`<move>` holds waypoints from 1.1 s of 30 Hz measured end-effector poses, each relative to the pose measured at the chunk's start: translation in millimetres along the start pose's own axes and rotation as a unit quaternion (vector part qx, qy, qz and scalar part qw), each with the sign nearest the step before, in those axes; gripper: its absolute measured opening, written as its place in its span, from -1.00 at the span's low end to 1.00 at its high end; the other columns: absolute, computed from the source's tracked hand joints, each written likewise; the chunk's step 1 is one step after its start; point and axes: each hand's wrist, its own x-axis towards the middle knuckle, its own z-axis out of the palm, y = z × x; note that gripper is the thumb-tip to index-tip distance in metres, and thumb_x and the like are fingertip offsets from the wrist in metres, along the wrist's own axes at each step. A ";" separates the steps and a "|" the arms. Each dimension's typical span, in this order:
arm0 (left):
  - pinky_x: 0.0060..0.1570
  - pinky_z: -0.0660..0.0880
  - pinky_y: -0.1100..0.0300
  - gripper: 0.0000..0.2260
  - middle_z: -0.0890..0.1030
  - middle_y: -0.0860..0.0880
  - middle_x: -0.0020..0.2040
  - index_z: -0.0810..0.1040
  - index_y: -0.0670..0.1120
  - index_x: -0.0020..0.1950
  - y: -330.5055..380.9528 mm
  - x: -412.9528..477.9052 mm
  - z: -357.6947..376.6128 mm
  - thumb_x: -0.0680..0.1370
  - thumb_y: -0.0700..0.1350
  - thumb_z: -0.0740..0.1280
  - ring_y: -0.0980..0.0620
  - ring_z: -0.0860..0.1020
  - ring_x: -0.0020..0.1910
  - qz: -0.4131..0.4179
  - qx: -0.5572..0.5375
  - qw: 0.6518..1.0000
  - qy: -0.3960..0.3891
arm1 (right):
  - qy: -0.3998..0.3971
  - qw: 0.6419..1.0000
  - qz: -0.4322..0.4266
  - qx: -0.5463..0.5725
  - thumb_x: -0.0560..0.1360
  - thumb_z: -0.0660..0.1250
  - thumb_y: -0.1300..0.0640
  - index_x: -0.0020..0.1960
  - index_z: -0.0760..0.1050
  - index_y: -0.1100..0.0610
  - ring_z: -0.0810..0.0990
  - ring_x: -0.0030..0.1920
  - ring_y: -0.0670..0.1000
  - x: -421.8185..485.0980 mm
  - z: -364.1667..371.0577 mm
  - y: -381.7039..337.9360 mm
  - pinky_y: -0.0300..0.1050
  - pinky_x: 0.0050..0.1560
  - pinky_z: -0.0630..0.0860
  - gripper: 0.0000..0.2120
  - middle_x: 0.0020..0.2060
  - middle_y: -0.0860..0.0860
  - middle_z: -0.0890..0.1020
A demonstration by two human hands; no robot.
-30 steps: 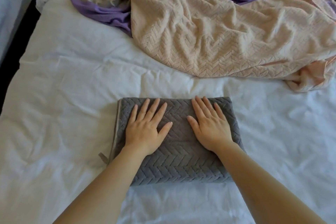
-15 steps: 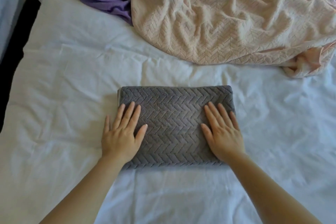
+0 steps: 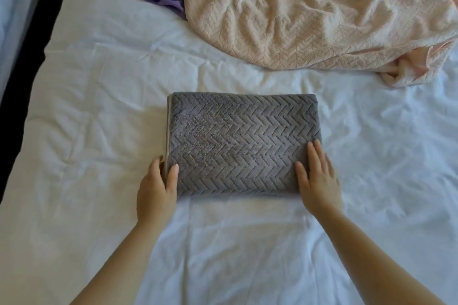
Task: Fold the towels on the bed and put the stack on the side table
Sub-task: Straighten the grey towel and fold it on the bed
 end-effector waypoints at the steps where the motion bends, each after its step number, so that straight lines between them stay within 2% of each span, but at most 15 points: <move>1: -0.06 0.47 0.12 -0.66 0.60 -0.08 0.05 0.42 -0.10 0.25 -2.2 -1.2 -0.2 0.57 0.08 0.24 -0.15 0.56 0.05 -0.028 -0.074 0.997 0.002 | 0.019 0.994 0.048 0.101 0.60 0.12 -0.11 0.53 0.10 0.02 0.17 0.48 -0.01 1.0 -2.8 1.7 -0.09 0.41 0.15 -0.45 0.52 -0.03 0.17; 3: -0.17 0.39 0.42 -0.74 0.56 0.09 -0.08 0.44 -0.03 0.10 0.1 -2.7 -0.8 0.55 0.11 0.28 0.07 0.54 -0.05 -0.100 -0.188 0.977 0.008 | 0.040 0.950 0.157 0.267 0.55 0.26 -0.08 0.38 0.32 0.15 0.48 0.21 0.02 4.2 -9.6 -0.1 -0.11 0.18 0.42 -0.50 0.24 0.07 0.49; 4: -0.23 0.35 0.47 -0.75 0.55 0.13 -0.11 0.44 -0.02 0.07 1.9 -2.1 -0.4 0.54 0.13 0.29 0.14 0.52 -0.10 -0.131 -0.217 0.967 0.014 | 0.030 0.929 0.203 0.307 0.53 0.29 -0.13 0.27 0.39 0.18 0.55 0.01 -0.01 5.3 -13.1 -1.8 -0.13 -0.05 0.48 -0.53 0.04 0.04 0.56; 6: -0.25 0.32 0.46 -0.77 0.53 0.15 -0.14 0.44 0.00 0.05 3.9 -1.1 1.8 0.55 0.14 0.29 0.27 0.48 -0.18 -0.158 -0.234 0.959 0.017 | -0.001 0.912 0.245 0.328 0.50 0.30 -0.18 0.08 0.44 0.17 0.52 -0.21 -0.07 5.7 -16.5 -1.2 -0.17 -0.31 0.38 -0.58 -0.18 0.00 0.54; 11: -0.35 0.31 0.50 -0.79 0.50 0.13 -0.23 0.45 0.00 -0.05 8.7 8.6 1.4 0.55 0.13 0.31 0.35 0.46 -0.32 -0.157 -0.229 0.958 0.065 | 0.016 0.933 0.227 0.278 0.54 0.29 -0.07 -0.19 0.35 0.19 0.33 -0.34 0.02 3.2 -22.4 3.9 -0.11 -0.40 0.23 -0.66 -0.37 0.02 0.37; 13: -0.36 0.32 0.51 -0.80 0.50 0.11 -0.25 0.46 -0.01 -0.11 4.3 10.0 0.2 0.53 0.10 0.34 0.27 0.46 -0.31 -0.152 -0.223 0.961 0.064 | -0.002 0.935 0.228 0.272 0.54 0.30 -0.04 -0.26 0.29 0.17 0.28 -0.37 0.03 -2.6 -24.2 8.6 -0.12 -0.41 0.20 -0.64 -0.39 0.03 0.32; 15: -0.27 0.36 0.38 -0.82 0.51 0.09 -0.23 0.46 0.02 -0.14 0.3 11.4 -2.0 0.53 0.10 0.35 0.12 0.48 -0.22 -0.164 -0.211 0.963 0.032 | -0.044 0.936 0.235 0.257 0.53 0.31 -0.05 -0.26 0.29 0.15 0.30 -0.36 0.03 -8.0 -26.4 10.1 -0.13 -0.42 0.21 -0.65 -0.38 0.04 0.35; 17: -0.12 0.42 0.22 -0.79 0.57 0.04 -0.12 0.51 0.00 -0.04 -3.2 21.4 -6.3 0.51 0.12 0.36 0.00 0.52 -0.07 -0.193 -0.210 0.958 -0.014 | -0.057 0.938 0.229 0.254 0.51 0.33 -0.05 -0.11 0.40 0.17 0.42 -0.29 0.02 -2.8 -33.5 10.0 -0.13 -0.37 0.31 -0.71 -0.24 0.07 0.48; 20: 0.20 0.47 -0.02 -0.44 0.63 -0.08 0.09 0.56 -0.08 0.17 6.1 50.4 -16.1 0.39 0.32 0.31 -0.11 0.58 0.10 -0.232 -0.220 0.940 -0.115 | -0.057 0.919 0.222 0.321 0.49 0.33 -0.16 0.21 0.39 0.16 0.53 0.01 0.04 26.3 -47.3 4.4 -0.06 -0.05 0.45 -0.53 0.03 0.06 0.53; 22: 0.22 0.47 -0.07 -0.34 0.65 -0.07 0.09 0.58 -0.06 0.18 19.8 66.9 -19.4 0.35 0.43 0.28 -0.10 0.60 0.08 -0.267 -0.257 0.908 -0.195 | -0.100 0.895 0.236 0.366 0.49 0.27 -0.24 0.24 0.37 0.11 0.53 0.07 0.05 48.7 -50.5 -3.3 0.00 0.08 0.44 -0.49 0.08 0.04 0.54; 24: 0.15 0.50 -0.01 -0.36 0.66 -0.05 -0.01 0.60 -0.05 0.08 29.2 78.5 -18.2 0.34 0.46 0.27 -0.06 0.62 0.00 -0.288 -0.253 0.895 -0.229 | -0.155 0.876 0.260 0.376 0.47 0.26 -0.30 0.28 0.35 0.11 0.54 0.10 0.08 65.6 -45.3 -5.9 0.02 0.18 0.45 -0.42 0.12 0.06 0.54; 26: 0.07 0.52 0.02 -0.39 0.67 -0.07 -0.07 0.60 -0.07 0.00 33.1 85.5 -16.3 0.33 0.45 0.29 -0.06 0.63 -0.05 -0.294 -0.236 0.897 -0.230 | -0.191 0.859 0.282 0.382 0.43 0.32 -0.30 0.28 0.40 0.13 0.60 0.08 0.12 73.1 -42.0 -7.9 0.05 0.17 0.52 -0.38 0.10 0.09 0.60; 28: 0.02 0.54 0.04 -0.46 0.69 -0.08 -0.08 0.62 -0.08 -0.03 36.8 88.9 -17.4 0.37 0.38 0.33 -0.07 0.65 -0.08 -0.277 -0.250 0.904 -0.209 | -0.190 0.850 0.281 0.403 0.39 0.40 -0.25 0.13 0.52 0.15 0.68 -0.07 0.09 73.4 -43.4 -9.3 -0.04 -0.08 0.61 -0.47 -0.06 0.09 0.69; 30: 0.04 0.55 0.01 -0.59 0.68 -0.09 -0.04 0.61 -0.05 -0.07 42.3 90.1 -23.1 0.45 0.30 0.32 -0.08 0.64 -0.06 -0.221 -0.239 0.930 -0.169 | -0.161 0.859 0.260 0.411 0.39 0.43 -0.19 0.03 0.57 0.14 0.71 -0.18 0.05 69.1 -47.1 -10.4 -0.14 -0.25 0.61 -0.57 -0.17 0.06 0.72; 33: 0.09 0.51 -0.01 -0.69 0.64 -0.05 -0.03 0.58 0.00 -0.06 61.2 91.9 -37.1 0.53 0.22 0.27 -0.08 0.60 0.00 -0.117 -0.166 0.971 -0.124 | -0.111 0.872 0.238 0.414 0.41 0.40 -0.21 -0.02 0.54 0.07 0.68 -0.11 0.07 58.2 -57.7 -14.5 -0.08 -0.12 0.61 -0.64 -0.12 0.06 0.69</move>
